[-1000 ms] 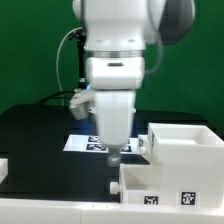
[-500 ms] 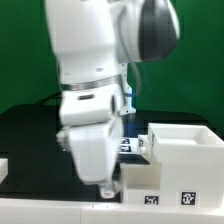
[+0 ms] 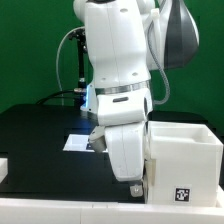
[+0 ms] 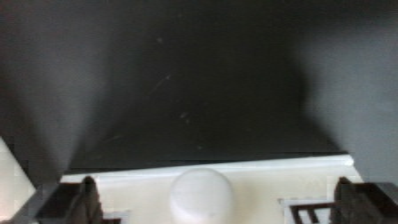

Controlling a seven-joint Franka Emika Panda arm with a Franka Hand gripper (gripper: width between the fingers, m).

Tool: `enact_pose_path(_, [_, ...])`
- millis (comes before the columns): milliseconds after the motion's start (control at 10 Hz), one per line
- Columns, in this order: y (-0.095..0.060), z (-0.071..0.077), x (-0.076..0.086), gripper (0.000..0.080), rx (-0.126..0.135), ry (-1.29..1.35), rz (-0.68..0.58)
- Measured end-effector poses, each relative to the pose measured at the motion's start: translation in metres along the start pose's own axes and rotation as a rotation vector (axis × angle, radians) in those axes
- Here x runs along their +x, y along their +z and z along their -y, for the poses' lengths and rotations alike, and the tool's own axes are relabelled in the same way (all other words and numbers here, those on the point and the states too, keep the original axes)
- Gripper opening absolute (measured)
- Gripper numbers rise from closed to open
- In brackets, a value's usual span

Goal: Assemble drawer

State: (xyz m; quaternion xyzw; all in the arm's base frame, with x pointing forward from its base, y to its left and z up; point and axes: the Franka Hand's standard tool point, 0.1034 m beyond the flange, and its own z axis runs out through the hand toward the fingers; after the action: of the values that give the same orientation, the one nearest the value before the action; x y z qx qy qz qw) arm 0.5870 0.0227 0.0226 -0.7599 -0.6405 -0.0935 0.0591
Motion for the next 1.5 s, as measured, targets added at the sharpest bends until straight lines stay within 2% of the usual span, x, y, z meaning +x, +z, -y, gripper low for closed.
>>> enact_pose_path(300, [0.003,0.004,-0.011,0.0649,0.009,0.011,0.004])
enact_pose_path(600, [-0.007,0.001,-0.04,0.0649,0.008,0.021,0.019])
enact_pose_path(800, [-0.023,0.002,-0.052,0.0649,-0.006,0.015,0.043])
enact_pose_path(900, [-0.033,0.003,-0.05,0.0649,-0.02,0.053,0.048])
enact_pose_path(1000, [-0.042,0.007,-0.048,0.0649,-0.07,0.136,0.055])
enact_pose_path(1100, [-0.043,0.013,-0.055,0.0649,-0.067,0.146,0.06])
enact_pose_path(1200, [-0.042,0.013,-0.058,0.0649,-0.066,0.149,0.061])
enact_pose_path(1400, [-0.043,0.014,-0.056,0.0649,-0.068,0.165,0.06])
enact_pose_path(1500, [-0.052,0.018,-0.054,0.0649,-0.081,0.184,0.064])
